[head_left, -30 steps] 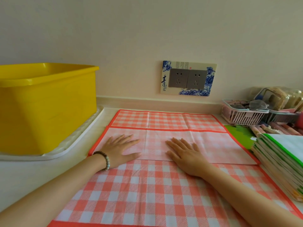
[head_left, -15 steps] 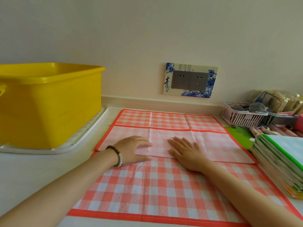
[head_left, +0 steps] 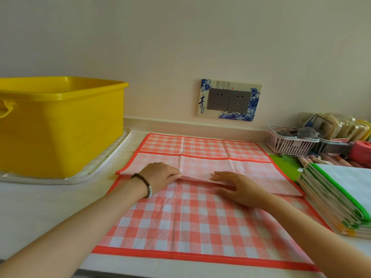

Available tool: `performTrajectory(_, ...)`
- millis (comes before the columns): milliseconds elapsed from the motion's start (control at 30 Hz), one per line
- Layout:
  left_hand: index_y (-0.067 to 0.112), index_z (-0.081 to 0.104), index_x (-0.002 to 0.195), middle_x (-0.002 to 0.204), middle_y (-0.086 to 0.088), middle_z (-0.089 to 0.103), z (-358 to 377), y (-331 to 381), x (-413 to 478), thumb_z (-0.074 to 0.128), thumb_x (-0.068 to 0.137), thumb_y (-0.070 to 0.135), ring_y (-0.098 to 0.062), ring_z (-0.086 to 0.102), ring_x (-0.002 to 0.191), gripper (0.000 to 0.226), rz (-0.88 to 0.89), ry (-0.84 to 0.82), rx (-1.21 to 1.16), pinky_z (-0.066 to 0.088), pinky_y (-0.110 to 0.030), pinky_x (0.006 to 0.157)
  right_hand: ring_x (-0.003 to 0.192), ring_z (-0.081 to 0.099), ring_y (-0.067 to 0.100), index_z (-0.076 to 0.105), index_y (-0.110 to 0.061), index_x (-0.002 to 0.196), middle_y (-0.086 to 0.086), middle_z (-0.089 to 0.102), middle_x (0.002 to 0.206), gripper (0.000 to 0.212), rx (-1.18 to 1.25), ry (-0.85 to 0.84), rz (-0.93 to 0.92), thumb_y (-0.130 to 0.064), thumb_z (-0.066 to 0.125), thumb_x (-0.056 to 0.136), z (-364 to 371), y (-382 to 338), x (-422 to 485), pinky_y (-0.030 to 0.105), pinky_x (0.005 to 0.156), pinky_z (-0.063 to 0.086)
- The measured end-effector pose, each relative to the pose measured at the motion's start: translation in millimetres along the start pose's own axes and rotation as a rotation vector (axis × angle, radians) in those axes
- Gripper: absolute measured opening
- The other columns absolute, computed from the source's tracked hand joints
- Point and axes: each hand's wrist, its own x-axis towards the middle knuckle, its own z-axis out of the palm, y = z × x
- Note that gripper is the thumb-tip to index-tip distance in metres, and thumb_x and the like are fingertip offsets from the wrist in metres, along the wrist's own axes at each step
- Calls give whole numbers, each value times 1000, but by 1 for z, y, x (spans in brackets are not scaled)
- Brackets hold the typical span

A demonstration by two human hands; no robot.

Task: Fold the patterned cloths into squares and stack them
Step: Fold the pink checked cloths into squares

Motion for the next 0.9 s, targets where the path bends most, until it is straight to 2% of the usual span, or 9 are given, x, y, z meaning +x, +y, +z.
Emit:
performTrajectory(200,12,62,86,77,-3,62,-3,1,2,37,99,36,-15,49,67,37,-33,47,-52,41,-28,66,99,62,8,67,-22,116,-8,67,114,28,-28,118,83,-32,55,93,-23,15,-15,18,84,45)
performTrajectory(267,10,57,78,68,-2,55,-11,1,3,40,99,34,-15,45,64,36,-12,58,-103,39,-32,65,92,62,6,69,-21,112,-8,70,108,25,15,107,85,-30,55,93,-30,17,-17,23,83,48)
performTrajectory(333,21,56,72,64,8,53,-24,2,3,46,97,34,-13,48,64,30,-3,64,-156,40,-30,66,85,62,5,72,-22,107,-6,72,100,22,50,91,67,-28,57,92,-40,16,-18,29,81,52)
performTrajectory(400,26,63,74,72,7,62,-42,4,2,51,94,37,-14,57,73,25,-6,70,-211,45,-30,73,74,56,2,73,-22,100,-4,73,90,18,58,78,34,-25,56,93,-54,11,-21,25,71,49)
performTrajectory(500,16,71,78,81,1,70,-70,9,0,59,88,39,-14,64,80,28,0,109,-261,48,-26,80,67,56,-6,73,-26,95,-13,72,83,16,57,53,-24,-29,58,91,-81,-6,-27,11,65,45)
performTrajectory(600,14,72,77,59,12,64,-93,15,-4,65,83,39,0,56,55,27,5,97,-323,43,-12,58,64,58,-10,72,-36,83,-22,70,73,10,112,-60,-35,-38,62,84,-105,-24,-34,7,63,44)
performTrajectory(700,26,69,76,40,13,46,-108,16,-5,66,81,43,-1,35,40,18,-33,24,-362,30,-10,47,64,54,-7,74,-28,80,-19,66,70,17,223,-153,-12,-42,63,78,-123,-33,-36,8,62,42)
performTrajectory(800,31,67,84,59,12,61,-109,17,-3,70,80,39,0,47,52,8,-44,55,-404,38,-14,60,69,56,-1,74,-25,80,-15,67,73,15,282,-162,-11,-36,65,79,-130,-32,-31,12,64,44)
performTrajectory(900,33,65,102,99,12,62,-95,25,0,71,81,26,-3,55,92,23,25,171,-285,41,-21,86,72,65,-1,73,-30,83,-15,72,79,9,108,-77,-6,-37,67,81,-117,-26,-19,9,68,47)
